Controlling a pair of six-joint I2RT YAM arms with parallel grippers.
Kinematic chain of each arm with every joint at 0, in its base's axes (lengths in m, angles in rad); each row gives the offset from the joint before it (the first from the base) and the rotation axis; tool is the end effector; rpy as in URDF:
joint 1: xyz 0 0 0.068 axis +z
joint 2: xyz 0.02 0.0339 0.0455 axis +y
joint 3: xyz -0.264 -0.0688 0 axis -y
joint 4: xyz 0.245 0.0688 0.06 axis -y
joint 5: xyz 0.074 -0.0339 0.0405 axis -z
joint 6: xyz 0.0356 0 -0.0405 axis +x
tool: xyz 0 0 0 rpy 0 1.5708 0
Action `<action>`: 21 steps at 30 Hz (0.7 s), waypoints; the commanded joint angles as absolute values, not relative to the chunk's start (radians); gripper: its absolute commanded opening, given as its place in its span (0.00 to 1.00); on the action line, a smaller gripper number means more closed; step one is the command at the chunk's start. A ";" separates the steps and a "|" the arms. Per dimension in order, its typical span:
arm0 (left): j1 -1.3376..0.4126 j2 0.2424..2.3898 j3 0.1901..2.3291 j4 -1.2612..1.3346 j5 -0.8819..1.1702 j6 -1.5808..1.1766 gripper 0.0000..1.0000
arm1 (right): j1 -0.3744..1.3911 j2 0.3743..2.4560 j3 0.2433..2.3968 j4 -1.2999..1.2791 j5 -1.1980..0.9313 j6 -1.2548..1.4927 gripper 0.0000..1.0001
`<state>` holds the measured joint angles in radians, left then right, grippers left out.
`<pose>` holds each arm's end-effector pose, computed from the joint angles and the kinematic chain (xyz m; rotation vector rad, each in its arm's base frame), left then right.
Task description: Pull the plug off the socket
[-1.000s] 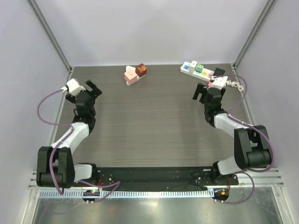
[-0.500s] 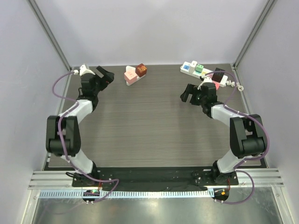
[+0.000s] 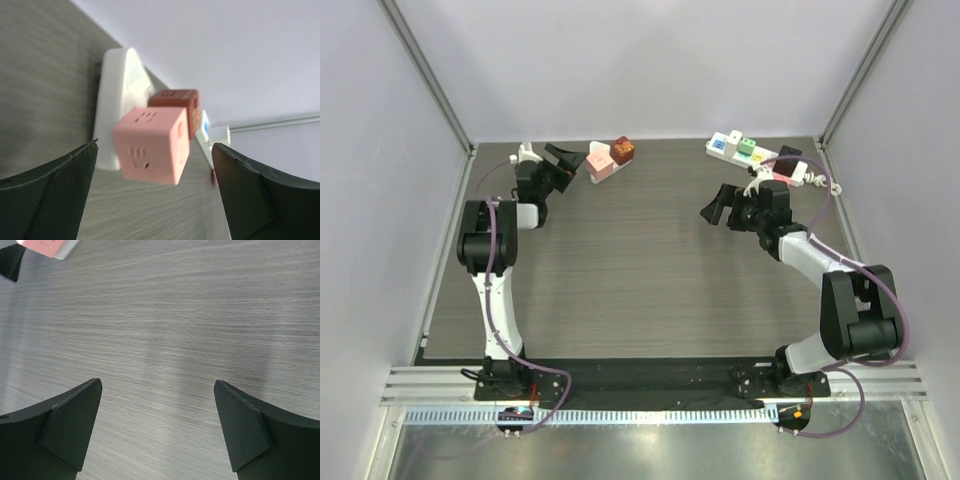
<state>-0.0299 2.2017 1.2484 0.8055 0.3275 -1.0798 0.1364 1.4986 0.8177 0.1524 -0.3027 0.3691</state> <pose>0.4725 -0.0256 0.1458 -0.6882 1.7058 -1.0828 0.3179 0.0543 0.2148 0.0619 2.1329 0.6191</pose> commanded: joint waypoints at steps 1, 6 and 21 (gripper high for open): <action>-0.020 2.258 1.373 0.925 0.419 -1.176 0.96 | 0.141 1.416 0.802 0.157 -0.328 0.388 1.00; -0.017 2.370 1.489 0.850 0.462 -1.204 0.94 | 0.141 1.393 0.798 0.088 -0.236 0.469 1.00; -0.026 2.390 1.503 0.810 0.535 -1.203 0.88 | 0.141 1.243 0.741 0.023 -0.198 0.486 1.00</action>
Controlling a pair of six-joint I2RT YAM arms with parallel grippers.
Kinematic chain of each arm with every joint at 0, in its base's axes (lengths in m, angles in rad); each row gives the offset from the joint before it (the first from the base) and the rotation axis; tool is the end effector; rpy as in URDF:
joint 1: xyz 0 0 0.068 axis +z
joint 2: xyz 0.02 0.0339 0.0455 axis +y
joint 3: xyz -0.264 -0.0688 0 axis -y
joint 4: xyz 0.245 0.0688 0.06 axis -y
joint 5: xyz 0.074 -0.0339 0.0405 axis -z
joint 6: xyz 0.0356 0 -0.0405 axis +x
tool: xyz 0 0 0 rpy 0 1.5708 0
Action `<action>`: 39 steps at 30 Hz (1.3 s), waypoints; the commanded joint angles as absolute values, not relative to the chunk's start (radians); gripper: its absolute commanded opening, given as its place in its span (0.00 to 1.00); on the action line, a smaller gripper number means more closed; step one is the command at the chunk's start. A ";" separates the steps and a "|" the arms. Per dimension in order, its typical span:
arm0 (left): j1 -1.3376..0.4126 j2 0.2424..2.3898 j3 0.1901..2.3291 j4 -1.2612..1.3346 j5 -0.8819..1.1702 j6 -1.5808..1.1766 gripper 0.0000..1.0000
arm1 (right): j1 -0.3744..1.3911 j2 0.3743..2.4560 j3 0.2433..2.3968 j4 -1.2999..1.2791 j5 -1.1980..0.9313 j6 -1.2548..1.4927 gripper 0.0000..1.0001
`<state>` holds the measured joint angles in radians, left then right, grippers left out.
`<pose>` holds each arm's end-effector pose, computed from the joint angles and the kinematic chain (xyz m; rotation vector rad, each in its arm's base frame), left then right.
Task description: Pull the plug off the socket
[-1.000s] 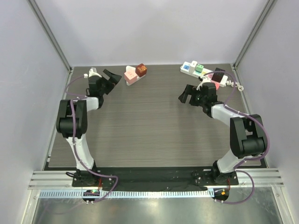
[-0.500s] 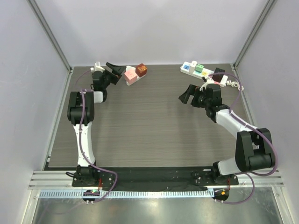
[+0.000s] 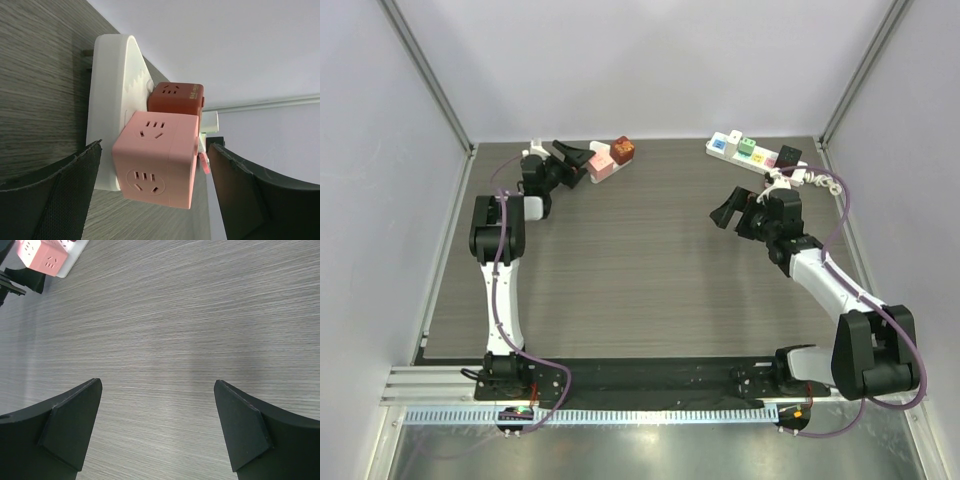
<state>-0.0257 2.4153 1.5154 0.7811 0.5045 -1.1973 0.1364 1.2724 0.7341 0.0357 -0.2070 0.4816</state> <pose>0.5205 -0.0306 0.1218 -0.6577 1.7427 -1.3086 0.2753 0.0452 0.2393 0.2349 2.1027 0.5888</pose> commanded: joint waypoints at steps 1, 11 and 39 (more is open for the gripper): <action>-0.026 2.388 1.500 0.813 0.534 -1.207 0.88 | 0.141 1.238 0.742 0.020 -0.201 0.486 1.00; -0.043 2.379 1.476 0.827 0.541 -1.223 0.77 | 0.141 1.241 0.738 0.026 -0.222 0.508 1.00; -0.136 2.300 1.329 0.926 0.525 -1.279 0.00 | 0.296 1.102 0.666 -0.112 -0.198 0.560 1.00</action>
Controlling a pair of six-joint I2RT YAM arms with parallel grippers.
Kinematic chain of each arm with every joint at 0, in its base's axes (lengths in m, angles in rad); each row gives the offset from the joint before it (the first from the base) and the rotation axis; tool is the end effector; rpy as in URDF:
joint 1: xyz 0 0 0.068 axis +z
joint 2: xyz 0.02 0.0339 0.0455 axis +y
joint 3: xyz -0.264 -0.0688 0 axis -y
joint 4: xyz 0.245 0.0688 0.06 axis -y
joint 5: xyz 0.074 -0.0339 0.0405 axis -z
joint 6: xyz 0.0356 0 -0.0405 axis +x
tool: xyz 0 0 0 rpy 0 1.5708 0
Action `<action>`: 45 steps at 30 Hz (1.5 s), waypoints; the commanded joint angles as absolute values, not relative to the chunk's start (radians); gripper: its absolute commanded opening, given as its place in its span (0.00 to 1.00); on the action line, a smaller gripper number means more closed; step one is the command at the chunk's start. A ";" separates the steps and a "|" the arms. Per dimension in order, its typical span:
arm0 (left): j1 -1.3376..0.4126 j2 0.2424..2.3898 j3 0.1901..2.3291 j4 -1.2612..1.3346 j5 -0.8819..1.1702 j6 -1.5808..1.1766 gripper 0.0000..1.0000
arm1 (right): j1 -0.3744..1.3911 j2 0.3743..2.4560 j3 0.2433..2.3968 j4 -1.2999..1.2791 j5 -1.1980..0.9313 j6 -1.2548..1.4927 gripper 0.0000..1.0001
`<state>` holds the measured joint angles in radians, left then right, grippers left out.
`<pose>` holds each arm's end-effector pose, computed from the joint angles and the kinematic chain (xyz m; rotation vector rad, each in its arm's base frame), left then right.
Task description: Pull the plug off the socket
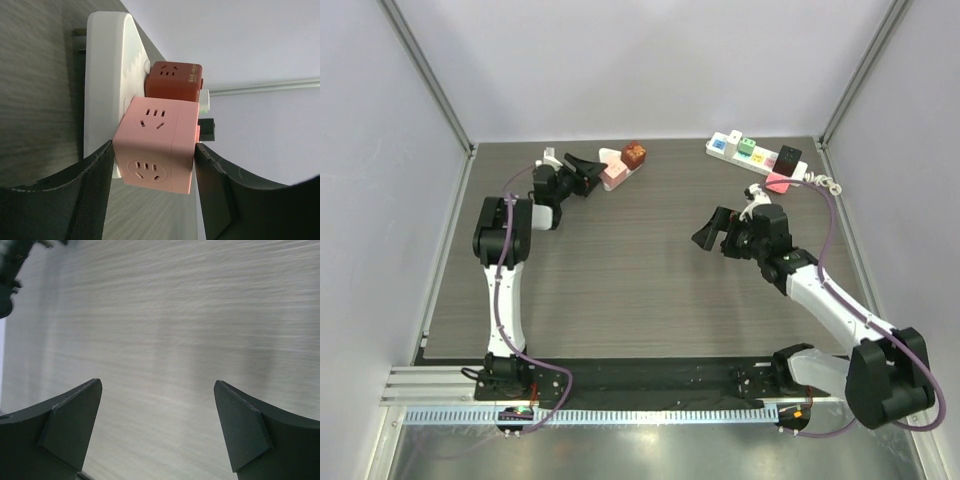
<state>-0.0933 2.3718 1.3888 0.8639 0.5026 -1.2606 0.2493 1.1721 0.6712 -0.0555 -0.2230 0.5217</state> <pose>0.4960 -0.0636 0.1141 -0.6663 1.7721 -1.3956 0.2438 0.0702 0.2344 0.1621 2.1849 0.6838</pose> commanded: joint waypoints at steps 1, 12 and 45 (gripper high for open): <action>-0.153 2.281 1.318 0.930 0.523 -1.281 0.00 | 0.316 1.076 0.661 -0.126 -0.192 0.564 1.00; -0.307 2.013 0.898 0.968 0.470 -1.227 0.00 | 0.359 0.925 0.566 -0.196 -0.172 0.617 0.99; -0.595 1.648 0.332 1.115 0.063 -1.221 0.92 | 0.397 0.825 0.545 -0.241 -0.130 0.621 1.00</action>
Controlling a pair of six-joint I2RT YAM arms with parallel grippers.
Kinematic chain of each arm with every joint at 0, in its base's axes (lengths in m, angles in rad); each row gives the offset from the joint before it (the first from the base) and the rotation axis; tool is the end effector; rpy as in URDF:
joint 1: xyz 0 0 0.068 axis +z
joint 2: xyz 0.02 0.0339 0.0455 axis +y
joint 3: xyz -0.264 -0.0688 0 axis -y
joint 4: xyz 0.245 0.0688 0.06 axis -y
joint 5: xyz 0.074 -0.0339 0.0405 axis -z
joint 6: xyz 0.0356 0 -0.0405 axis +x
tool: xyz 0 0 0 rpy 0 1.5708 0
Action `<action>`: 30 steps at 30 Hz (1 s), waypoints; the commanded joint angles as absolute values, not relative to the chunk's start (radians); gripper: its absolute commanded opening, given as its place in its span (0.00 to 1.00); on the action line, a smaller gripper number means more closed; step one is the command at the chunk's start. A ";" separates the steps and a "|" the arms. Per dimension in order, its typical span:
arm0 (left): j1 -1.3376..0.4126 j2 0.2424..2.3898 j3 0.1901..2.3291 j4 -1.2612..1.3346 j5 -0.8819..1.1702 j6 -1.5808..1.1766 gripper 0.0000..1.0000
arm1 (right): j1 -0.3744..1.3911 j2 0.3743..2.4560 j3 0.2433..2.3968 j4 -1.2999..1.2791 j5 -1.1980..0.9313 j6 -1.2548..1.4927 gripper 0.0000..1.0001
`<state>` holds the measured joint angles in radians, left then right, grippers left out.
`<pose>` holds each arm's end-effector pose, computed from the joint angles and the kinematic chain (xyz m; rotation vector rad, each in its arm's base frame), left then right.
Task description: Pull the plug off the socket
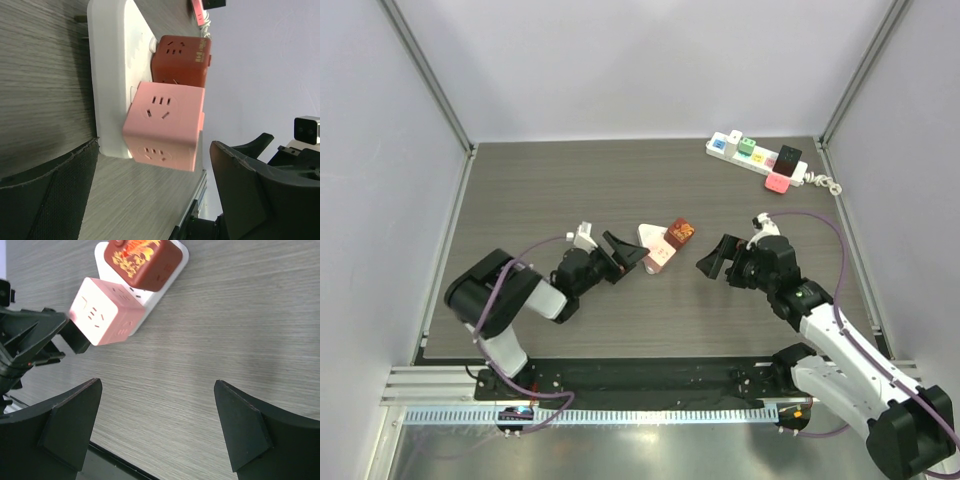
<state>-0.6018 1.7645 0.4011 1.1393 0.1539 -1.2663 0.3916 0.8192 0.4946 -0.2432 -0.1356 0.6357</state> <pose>0.2330 -0.1667 0.1209 -0.5487 1.9763 -1.4069 0.1675 0.0744 0.2263 0.1887 2.2185 0.7310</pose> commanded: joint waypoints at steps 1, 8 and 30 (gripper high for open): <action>-0.594 1.614 0.315 1.097 0.033 -1.216 0.92 | 0.397 0.831 0.543 -0.224 -0.149 0.620 1.00; -0.470 1.479 0.523 0.758 0.198 -1.052 1.00 | 0.397 0.917 0.543 -0.141 -0.305 0.614 1.00; -0.325 2.034 0.681 1.270 0.566 -1.255 0.84 | 0.397 0.971 0.520 0.043 -0.371 0.663 1.00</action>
<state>-0.3050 2.0392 0.6769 1.2076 0.5835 -1.2518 0.3916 0.9779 0.5056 -0.0086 -0.3695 0.6537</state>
